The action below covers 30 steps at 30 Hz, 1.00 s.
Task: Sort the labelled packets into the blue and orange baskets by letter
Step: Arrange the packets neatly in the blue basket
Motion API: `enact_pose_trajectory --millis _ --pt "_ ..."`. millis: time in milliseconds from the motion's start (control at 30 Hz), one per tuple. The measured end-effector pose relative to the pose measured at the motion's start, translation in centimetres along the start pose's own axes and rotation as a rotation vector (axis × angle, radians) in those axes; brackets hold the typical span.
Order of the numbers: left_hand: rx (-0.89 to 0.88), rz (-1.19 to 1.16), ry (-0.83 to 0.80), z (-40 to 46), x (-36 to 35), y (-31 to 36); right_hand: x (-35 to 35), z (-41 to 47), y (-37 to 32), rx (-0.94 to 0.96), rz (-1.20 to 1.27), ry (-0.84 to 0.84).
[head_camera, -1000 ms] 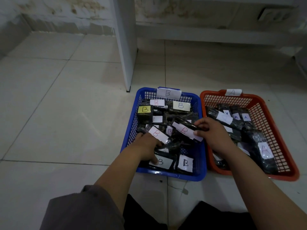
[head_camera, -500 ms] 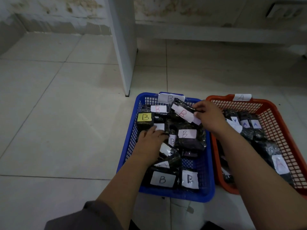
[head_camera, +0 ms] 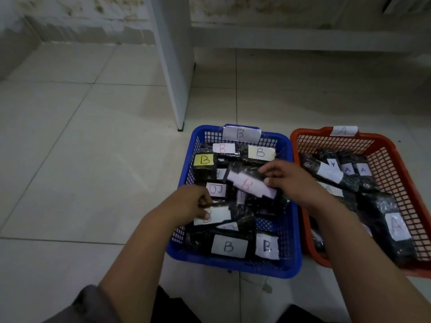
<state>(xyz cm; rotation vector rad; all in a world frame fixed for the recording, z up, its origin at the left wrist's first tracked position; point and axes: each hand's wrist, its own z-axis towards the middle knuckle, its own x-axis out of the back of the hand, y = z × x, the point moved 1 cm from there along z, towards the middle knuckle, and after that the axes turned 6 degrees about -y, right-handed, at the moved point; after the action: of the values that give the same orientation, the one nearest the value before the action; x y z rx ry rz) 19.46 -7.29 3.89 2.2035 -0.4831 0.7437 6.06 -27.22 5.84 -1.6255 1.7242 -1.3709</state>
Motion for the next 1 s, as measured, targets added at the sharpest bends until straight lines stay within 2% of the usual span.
enact_pose_trajectory --millis 67,133,300,367,433,467,533,600,700,833,867,1000 --pt "0.025 -0.024 0.02 0.1 -0.4 -0.8 -1.4 -1.1 0.5 -0.046 -0.065 -0.141" --pt "0.011 -0.043 0.017 0.3 -0.6 -1.0 -3.0 -1.8 1.1 -0.057 -0.113 -0.206" --pt "-0.028 -0.205 -0.066 0.1 -0.6 0.5 -5.6 -1.9 2.5 0.042 -0.229 -0.149" --pt "-0.075 -0.163 -0.099 0.1 -1.0 1.0 -5.4 -1.7 2.2 0.103 -0.301 -0.086" --pt "-0.082 -0.13 -0.077 0.2 -1.3 0.9 -3.8 -1.0 2.1 0.158 -0.502 0.041" --pt "-0.076 -0.132 -0.074 0.3 -1.4 0.8 -2.6 -0.3 2.1 0.159 -0.701 0.089" --pt "-0.076 -0.143 -0.081 0.4 -1.5 0.6 -0.7 1.0 2.3 0.059 -1.083 0.03" --pt "-0.076 -0.174 -0.091 0.5 -1.4 0.5 0.3 2.3 2.5 -0.005 -1.233 -0.058" --pt "-0.087 -0.226 -0.097 0.6 -1.3 0.2 0.8 3.0 2.1 0.11 -1.224 -0.05" --pt "-0.08 -0.245 -0.116 0.9 -1.1 0.1 1.2 3.3 0.1 0.279 -0.768 0.046" --pt "-0.077 -0.236 -0.119 1.0 -1.1 0.1 0.6 3.7 -0.3 0.282 -0.729 0.07" --pt "-0.076 -0.233 -0.121 1.1 -1.2 0.0 -2.6 5.8 -0.1 0.237 -0.841 0.07"
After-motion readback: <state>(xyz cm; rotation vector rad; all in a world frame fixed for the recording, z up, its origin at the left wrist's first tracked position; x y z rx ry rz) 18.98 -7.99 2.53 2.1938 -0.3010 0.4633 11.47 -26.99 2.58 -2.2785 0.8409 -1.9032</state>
